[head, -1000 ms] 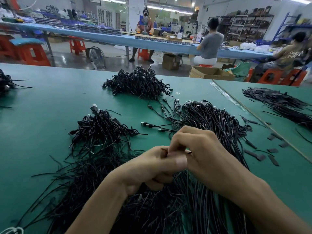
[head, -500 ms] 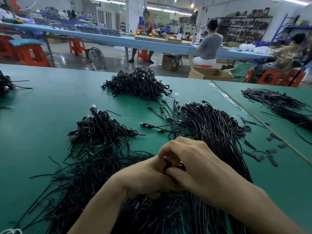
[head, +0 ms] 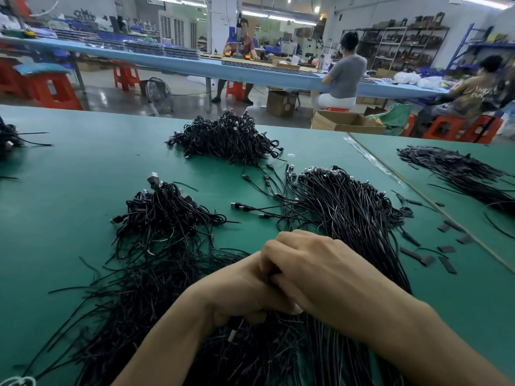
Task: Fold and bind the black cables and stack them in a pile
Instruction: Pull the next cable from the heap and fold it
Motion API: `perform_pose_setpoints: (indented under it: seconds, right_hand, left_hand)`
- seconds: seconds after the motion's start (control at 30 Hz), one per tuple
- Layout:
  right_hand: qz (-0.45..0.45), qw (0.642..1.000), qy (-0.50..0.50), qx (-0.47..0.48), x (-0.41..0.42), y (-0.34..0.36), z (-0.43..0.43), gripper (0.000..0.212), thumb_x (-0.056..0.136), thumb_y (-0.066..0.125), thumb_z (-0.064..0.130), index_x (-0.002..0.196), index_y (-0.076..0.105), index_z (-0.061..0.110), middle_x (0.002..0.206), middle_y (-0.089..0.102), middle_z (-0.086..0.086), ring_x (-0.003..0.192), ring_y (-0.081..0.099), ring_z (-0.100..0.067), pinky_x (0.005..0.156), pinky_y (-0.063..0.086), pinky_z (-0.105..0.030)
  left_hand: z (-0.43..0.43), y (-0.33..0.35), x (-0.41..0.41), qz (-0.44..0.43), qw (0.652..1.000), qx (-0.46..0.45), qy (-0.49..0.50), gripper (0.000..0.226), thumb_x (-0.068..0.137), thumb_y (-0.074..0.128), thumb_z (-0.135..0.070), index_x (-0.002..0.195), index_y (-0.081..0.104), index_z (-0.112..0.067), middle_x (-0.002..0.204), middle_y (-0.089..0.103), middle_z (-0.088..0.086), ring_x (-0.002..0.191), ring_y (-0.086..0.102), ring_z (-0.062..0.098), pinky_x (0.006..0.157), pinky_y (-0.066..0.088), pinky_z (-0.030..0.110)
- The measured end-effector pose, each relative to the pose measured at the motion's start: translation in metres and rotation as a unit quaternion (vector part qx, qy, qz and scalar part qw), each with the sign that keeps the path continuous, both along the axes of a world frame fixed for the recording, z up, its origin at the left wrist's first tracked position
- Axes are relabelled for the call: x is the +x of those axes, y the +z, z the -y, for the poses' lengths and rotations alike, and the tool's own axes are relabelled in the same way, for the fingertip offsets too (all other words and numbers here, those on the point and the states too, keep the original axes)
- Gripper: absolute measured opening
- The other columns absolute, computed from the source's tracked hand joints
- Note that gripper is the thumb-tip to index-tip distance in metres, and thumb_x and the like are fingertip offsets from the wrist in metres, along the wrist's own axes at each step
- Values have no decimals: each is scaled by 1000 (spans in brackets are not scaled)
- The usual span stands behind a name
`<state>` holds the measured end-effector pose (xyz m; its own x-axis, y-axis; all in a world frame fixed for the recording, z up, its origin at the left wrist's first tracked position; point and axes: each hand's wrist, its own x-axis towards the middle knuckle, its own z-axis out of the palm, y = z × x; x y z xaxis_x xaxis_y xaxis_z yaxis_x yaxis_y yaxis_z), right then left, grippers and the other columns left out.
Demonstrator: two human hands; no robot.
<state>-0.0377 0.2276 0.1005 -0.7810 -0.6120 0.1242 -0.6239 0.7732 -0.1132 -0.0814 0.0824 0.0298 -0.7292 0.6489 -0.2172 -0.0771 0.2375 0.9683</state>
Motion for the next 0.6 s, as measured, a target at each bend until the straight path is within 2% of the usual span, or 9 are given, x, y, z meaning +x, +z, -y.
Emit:
perform_pose_setpoints:
  seconds: [0.1,0.27,0.37,0.43,0.47,0.53,0.6]
  right_hand:
    - [-10,1000,10,9,-2,-3,0,13,92,55,16,97,48,26,94,52,9,89,48,-12,73,50,-35]
    - [-6,1000,14,-15,-6,-6,-3,22,88,57,9,92,44,25,87,51,8,83,45,-12,71,44,-30]
    - [-17,994,-19,-102,-8,-11,-8,21,92,56,13,89,41,28,85,52,10,81,44,-10,71,44,-30]
    - [-44,983,-63,-167,-9,-17,-10,18,93,57,13,87,46,26,83,55,12,81,49,-9,71,45,-28]
    - [-56,974,-88,-200,-10,-19,-9,20,91,60,11,87,49,26,82,55,14,80,50,-7,71,44,-24]
    - [-69,950,-136,-272,-11,-25,-6,24,88,65,6,84,53,27,77,56,17,79,54,-5,68,41,-16]
    - [-75,918,-166,-351,-11,-29,-1,26,87,69,4,80,55,26,74,59,14,77,57,-8,65,42,-16]
  left_hand:
    - [-1,1,0,-3,1000,-5,0,31,77,69,0,106,58,3,74,47,10,44,39,3,41,33,17]
    - [-1,4,1,-5,1000,7,8,20,75,69,-4,92,58,-4,58,47,-7,46,40,2,40,34,17]
    - [-3,9,3,12,997,66,23,9,71,59,-11,79,62,-12,53,41,-9,44,34,4,38,30,16]
    - [-6,14,5,19,990,131,47,23,75,55,-11,65,63,-29,53,39,-10,43,29,4,37,26,15]
    - [-8,15,5,32,984,164,63,27,75,53,-11,62,64,-33,54,36,-9,43,26,4,36,24,14]
    - [-10,18,5,78,964,237,92,29,76,47,-12,67,67,-31,60,29,-6,43,20,5,35,21,13]
    - [-12,19,5,107,943,292,122,35,84,37,-13,86,70,-23,63,27,-4,45,18,5,35,20,13]
